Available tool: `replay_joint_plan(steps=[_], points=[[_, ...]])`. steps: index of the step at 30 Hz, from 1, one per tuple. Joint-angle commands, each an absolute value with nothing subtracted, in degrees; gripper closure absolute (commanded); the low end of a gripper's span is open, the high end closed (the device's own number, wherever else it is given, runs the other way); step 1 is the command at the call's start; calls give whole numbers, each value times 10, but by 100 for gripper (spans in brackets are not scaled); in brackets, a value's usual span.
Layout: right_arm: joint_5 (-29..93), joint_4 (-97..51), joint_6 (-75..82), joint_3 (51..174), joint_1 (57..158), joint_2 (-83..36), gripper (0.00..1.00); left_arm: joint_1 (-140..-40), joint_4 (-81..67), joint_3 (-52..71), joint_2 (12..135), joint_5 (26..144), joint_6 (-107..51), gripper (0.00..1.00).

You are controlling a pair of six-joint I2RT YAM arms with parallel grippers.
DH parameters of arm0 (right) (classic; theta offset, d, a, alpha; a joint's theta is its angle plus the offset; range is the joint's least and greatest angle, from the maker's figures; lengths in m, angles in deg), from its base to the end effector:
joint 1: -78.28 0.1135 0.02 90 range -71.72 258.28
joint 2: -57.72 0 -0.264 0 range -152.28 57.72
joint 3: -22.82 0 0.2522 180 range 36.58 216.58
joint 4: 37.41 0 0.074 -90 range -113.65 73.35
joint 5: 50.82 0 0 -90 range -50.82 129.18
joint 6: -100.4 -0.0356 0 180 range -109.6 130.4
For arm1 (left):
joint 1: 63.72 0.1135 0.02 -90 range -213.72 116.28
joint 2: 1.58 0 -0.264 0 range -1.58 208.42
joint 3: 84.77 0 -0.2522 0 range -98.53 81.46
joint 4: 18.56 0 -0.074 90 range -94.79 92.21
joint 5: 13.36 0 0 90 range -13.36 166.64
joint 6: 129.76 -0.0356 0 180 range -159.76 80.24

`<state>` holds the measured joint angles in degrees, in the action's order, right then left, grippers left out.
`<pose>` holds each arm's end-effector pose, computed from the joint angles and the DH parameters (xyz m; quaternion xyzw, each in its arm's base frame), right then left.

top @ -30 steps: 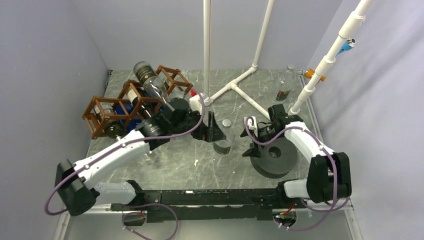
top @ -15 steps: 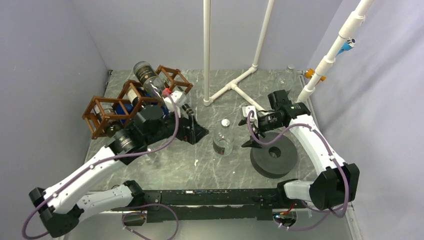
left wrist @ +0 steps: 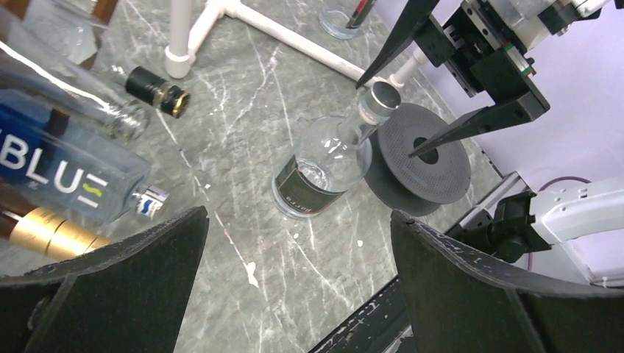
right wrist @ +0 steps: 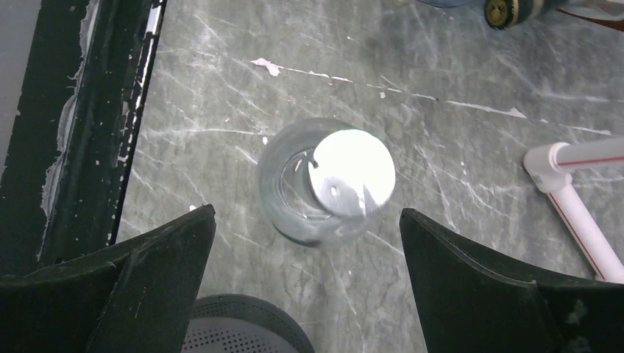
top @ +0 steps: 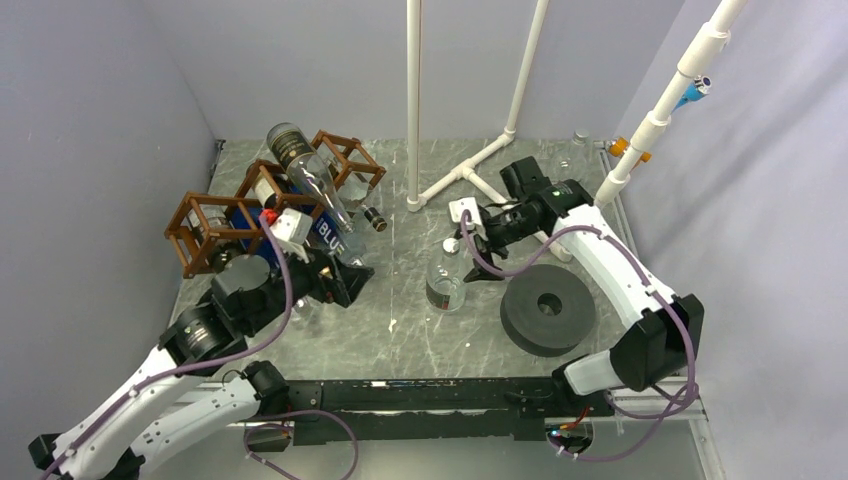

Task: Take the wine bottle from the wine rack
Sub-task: Pick up the wine bottle from the center of the board.

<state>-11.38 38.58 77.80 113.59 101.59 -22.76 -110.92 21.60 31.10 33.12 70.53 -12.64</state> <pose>0.2318 0.1298 0.3309 -0.6921 0.5572 0.3155 0.3331 0.0912 -0.0929 0.3673 0.1006 0.7632 -0.3521 0.5324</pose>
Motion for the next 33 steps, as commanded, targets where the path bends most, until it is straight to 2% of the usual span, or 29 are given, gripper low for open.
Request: replay_joint_plan(steps=[1,7,21,33], points=[[-70,359,738,1169,1059,-247,2,-1107,234,319,294,657,-123,1],[-40,339,714,1178,1092,-277,4,-1107,256,327,251,626,-121,1],[13,318,675,1192,1123,-306,24,-1107,264,343,224,607,-120,0],[20,315,677,1184,1123,-296,32,-1107,264,347,220,602,-122,1]])
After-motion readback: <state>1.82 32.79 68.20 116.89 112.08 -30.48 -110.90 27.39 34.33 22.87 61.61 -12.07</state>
